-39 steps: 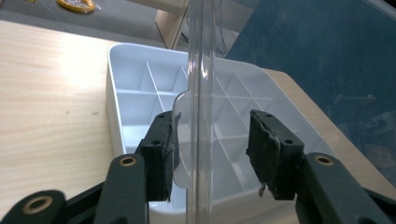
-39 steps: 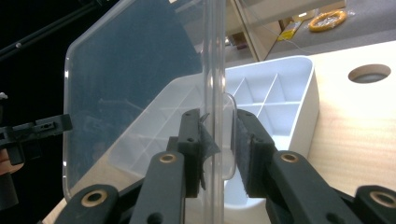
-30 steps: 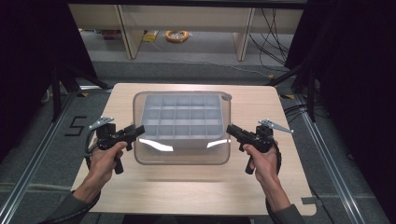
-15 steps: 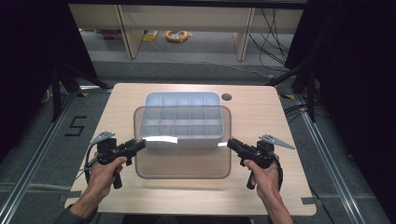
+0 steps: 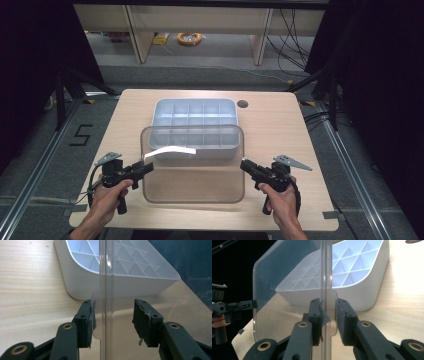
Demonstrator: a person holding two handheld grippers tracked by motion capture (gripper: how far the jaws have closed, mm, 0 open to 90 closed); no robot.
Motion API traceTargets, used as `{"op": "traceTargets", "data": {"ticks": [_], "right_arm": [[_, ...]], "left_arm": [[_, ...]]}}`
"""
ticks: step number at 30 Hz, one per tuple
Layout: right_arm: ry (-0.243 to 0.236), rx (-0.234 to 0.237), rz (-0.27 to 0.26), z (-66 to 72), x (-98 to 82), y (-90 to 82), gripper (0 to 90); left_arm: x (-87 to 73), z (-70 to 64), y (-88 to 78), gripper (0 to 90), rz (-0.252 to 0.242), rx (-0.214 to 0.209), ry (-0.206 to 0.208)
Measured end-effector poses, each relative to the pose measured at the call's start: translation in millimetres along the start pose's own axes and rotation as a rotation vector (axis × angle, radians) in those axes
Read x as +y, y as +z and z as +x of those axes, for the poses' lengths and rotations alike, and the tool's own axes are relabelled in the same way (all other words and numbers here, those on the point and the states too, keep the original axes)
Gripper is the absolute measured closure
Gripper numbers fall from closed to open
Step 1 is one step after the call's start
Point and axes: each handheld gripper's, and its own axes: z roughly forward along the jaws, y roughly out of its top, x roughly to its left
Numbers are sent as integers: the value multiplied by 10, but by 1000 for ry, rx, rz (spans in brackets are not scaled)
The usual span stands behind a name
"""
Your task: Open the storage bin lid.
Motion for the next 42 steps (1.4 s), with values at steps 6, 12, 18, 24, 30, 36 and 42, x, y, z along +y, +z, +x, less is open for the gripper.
{"op": "traceTargets", "data": {"ticks": [6,12,18,24,30,36,42], "right_arm": [[1,0,8,73,-83,-62,761],[-8,-20,21,42,-198,-82,756],[16,-19,36,30,-292,-123,753],[28,-20,44,33,-355,-159,753],[69,-21,63,7,-409,-170,746],[90,-28,79,-51,-466,-118,732],[95,-38,120,-82,-510,-97,719]], "left_arm": [[-101,18,-31,514,22,-5,-9],[-165,-6,-87,527,27,-16,6],[-211,-28,-113,533,36,-17,18],[-237,-44,-131,537,39,-20,20],[-274,-27,-106,540,67,-30,18],[-308,2,-77,538,95,-34,4],[-349,38,-55,533,107,-37,16]]}}
